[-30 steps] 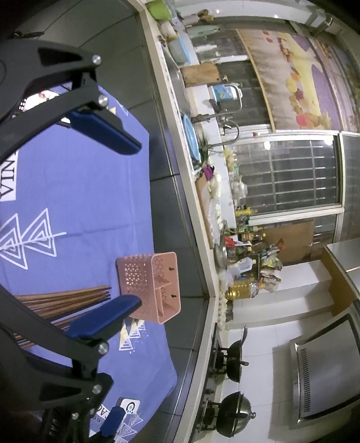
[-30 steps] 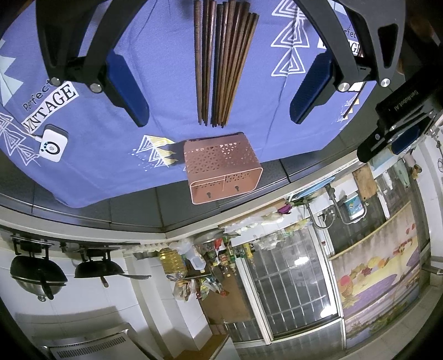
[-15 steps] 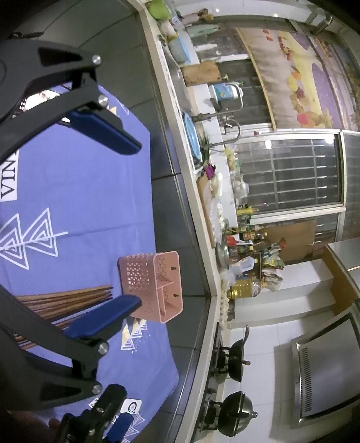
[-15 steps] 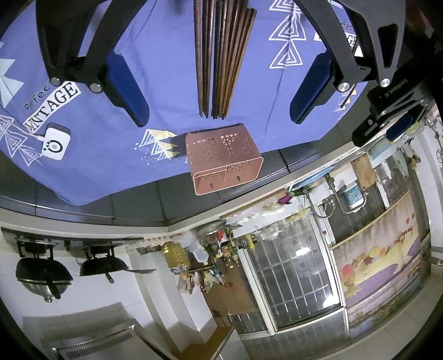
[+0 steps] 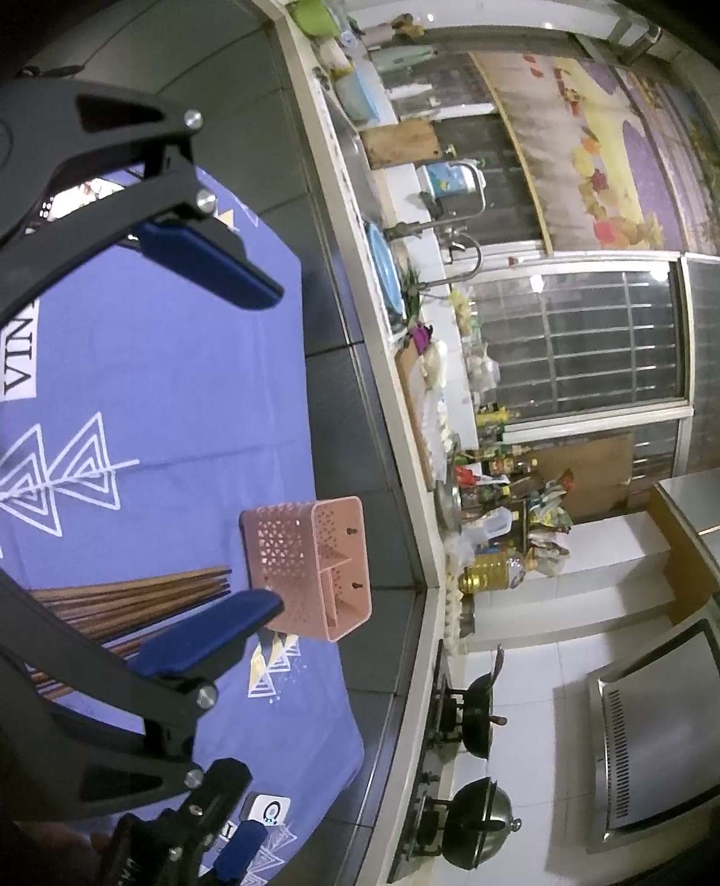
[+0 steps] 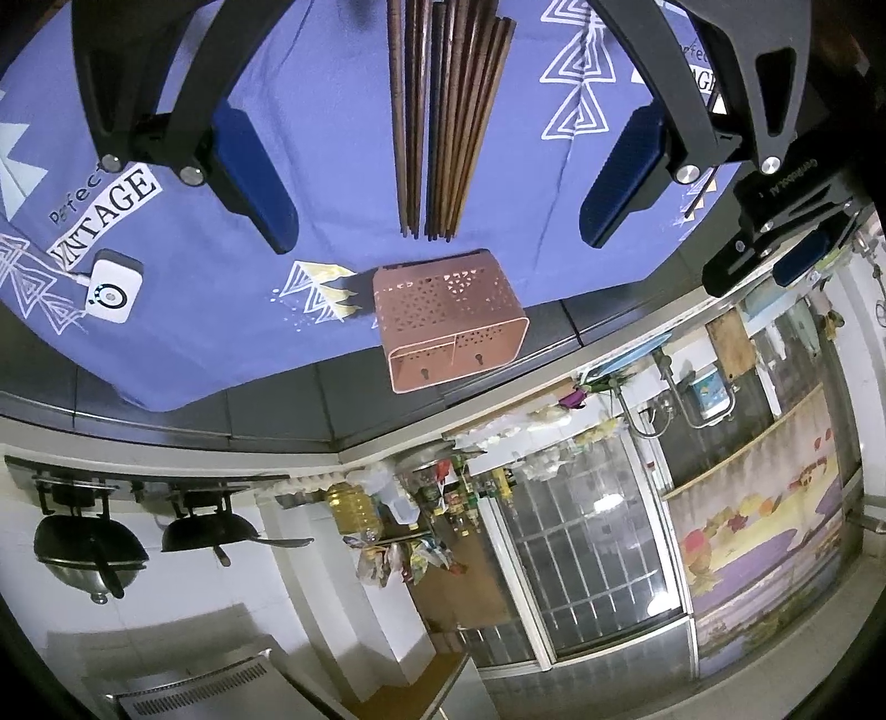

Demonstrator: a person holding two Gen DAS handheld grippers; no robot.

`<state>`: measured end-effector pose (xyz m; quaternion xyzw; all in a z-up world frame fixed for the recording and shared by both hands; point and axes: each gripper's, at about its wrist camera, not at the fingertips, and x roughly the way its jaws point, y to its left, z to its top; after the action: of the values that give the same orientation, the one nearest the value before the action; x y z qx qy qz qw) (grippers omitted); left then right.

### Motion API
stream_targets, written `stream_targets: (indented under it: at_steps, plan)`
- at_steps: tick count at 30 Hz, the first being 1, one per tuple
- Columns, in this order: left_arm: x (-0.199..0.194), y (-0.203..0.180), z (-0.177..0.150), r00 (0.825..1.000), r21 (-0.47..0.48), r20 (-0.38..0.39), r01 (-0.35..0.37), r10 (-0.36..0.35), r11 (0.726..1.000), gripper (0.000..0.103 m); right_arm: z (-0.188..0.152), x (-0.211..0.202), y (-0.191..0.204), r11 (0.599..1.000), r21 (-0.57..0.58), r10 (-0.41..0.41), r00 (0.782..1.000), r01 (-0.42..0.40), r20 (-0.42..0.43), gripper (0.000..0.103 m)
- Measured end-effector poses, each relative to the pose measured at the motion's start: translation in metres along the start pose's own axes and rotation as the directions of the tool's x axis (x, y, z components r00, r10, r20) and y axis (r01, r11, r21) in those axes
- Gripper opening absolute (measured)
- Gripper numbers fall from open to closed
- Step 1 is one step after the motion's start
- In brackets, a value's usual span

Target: Organize utensils

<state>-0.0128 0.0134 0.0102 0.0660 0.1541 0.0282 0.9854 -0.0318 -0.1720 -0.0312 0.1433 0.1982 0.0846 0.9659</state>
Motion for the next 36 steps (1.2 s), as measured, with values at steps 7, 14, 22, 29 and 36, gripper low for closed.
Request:
stream_targets:
  at_steps: [7,14,22,29,36]
  plan:
    - [0.004,0.001,-0.003,1.0,0.004,-0.018,0.013,-0.013,1.0,0.097,-0.002,0.0,0.006,0.999,-0.036,-0.006,1.0,0.006,0.001,0.1]
    - [0.006,0.002,-0.005,0.999,-0.02,-0.033,0.032,-0.032,0.999,0.097,-0.003,0.002,0.003,1.0,-0.021,-0.023,1.0,0.022,-0.006,0.1]
    - [0.005,0.001,-0.008,0.999,-0.033,-0.031,0.037,-0.038,0.999,0.097,-0.005,-0.001,0.006,1.0,-0.02,-0.023,0.999,0.023,0.025,0.1]
    - [0.009,-0.003,-0.011,0.999,-0.045,-0.041,0.034,-0.036,0.998,0.097,-0.005,-0.002,-0.001,1.0,0.02,-0.025,0.999,0.024,0.035,0.1]
    - [0.011,-0.004,-0.012,0.998,-0.047,-0.048,0.027,-0.029,0.999,0.097,-0.005,-0.001,-0.001,1.0,0.016,-0.014,1.0,0.014,0.022,0.1]
